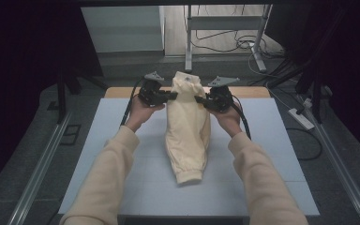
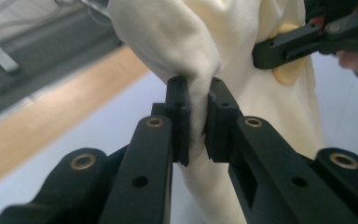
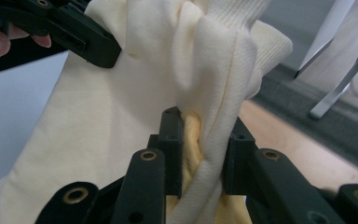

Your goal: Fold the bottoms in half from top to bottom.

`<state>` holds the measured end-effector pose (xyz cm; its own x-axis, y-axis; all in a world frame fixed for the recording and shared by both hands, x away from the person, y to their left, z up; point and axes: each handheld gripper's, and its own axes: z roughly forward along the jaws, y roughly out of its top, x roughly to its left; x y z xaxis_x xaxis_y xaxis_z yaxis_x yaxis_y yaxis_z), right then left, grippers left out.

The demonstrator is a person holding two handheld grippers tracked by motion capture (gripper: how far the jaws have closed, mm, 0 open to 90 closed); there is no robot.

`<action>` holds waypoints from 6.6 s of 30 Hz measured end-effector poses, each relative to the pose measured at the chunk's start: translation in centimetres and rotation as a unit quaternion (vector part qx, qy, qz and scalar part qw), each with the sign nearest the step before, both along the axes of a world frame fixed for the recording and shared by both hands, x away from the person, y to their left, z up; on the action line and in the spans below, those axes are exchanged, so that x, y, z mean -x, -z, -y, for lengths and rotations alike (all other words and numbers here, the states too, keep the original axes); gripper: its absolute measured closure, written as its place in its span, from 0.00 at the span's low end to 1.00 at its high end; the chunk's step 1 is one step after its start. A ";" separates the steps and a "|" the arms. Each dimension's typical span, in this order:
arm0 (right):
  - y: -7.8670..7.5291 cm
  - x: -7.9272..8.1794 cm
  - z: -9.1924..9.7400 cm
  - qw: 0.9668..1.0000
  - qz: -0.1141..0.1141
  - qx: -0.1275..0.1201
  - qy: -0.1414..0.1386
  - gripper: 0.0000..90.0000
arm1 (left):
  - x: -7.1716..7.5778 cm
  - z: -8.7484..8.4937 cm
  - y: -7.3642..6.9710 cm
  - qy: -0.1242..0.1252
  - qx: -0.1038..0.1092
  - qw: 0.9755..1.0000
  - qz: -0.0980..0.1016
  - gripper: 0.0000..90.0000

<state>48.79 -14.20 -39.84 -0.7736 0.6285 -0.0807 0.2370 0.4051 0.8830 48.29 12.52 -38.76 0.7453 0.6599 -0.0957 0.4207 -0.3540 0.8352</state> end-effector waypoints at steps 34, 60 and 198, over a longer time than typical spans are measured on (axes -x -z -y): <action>4.9 0.0 1.3 0.999 -0.033 0.016 -0.015 0.80 | 1.7 1.2 5.0 0.022 -0.012 0.999 -0.026 0.90; 6.4 2.2 1.3 0.998 -0.046 0.017 -0.032 0.80 | 3.6 0.8 7.1 0.036 -0.007 0.999 -0.038 0.90; 10.7 13.5 1.7 0.981 -0.139 0.050 -0.125 0.99 | 7.3 0.7 13.0 0.003 -0.034 0.993 -0.110 0.98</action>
<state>35.32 -15.88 -50.51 -0.9033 0.4163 0.1032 0.3449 0.5620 0.7518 40.99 11.78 -51.72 0.7147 0.6665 -0.2120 0.5889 -0.4099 0.6965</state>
